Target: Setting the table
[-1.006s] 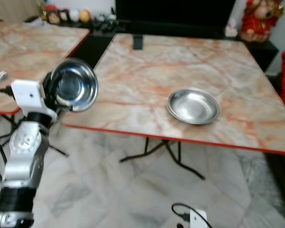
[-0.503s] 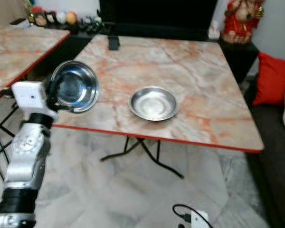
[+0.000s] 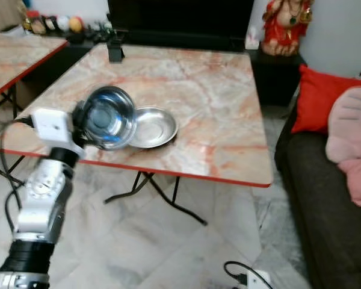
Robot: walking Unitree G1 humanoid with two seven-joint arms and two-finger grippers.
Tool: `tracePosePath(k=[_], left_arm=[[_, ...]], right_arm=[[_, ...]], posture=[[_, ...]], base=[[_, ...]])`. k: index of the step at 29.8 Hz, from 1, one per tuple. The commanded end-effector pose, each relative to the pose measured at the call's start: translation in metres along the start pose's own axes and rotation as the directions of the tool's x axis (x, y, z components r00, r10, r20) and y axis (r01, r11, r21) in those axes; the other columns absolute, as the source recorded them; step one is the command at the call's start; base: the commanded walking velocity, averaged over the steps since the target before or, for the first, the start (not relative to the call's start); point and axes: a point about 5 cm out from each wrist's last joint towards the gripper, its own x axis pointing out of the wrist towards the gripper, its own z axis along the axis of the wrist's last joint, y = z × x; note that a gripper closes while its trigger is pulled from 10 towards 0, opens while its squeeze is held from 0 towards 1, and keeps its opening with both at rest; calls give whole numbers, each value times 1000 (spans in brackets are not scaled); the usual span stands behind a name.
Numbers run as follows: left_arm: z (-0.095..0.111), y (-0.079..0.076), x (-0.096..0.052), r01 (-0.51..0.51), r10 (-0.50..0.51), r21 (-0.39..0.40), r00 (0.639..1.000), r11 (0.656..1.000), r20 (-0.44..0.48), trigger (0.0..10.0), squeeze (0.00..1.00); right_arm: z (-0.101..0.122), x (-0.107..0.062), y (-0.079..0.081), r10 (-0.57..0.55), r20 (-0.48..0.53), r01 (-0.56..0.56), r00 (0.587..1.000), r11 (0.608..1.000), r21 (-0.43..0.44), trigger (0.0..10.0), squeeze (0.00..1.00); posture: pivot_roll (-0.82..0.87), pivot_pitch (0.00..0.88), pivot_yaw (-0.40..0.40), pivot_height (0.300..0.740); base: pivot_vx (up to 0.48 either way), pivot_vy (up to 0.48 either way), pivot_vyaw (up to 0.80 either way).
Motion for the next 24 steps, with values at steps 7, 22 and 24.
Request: tracePosePath(k=[7,22,24], left_arm=[[-3,2,-1,-10,7,-102,1000,995,-25,10000,0],[-3,9,0,-40,33,-153,998,987,-47,10000,0],[-2,9,1,-44,38,-155,998,987,-45,10000,0]], right_arm=[[-3,0,8,18,-11,-18,1000,1000,12,10000,0],[-4,0,9,16,-14,-16,1000,1000,14,10000,0],[-4,0,9,20,-25,-20,999,1000,7,10000,0]], posture=[[38,0,-32,740],[43,0,-31,740],[49,0,-35,740]], base=[[0,0,0],[113,0,0],[285,0,-334]])
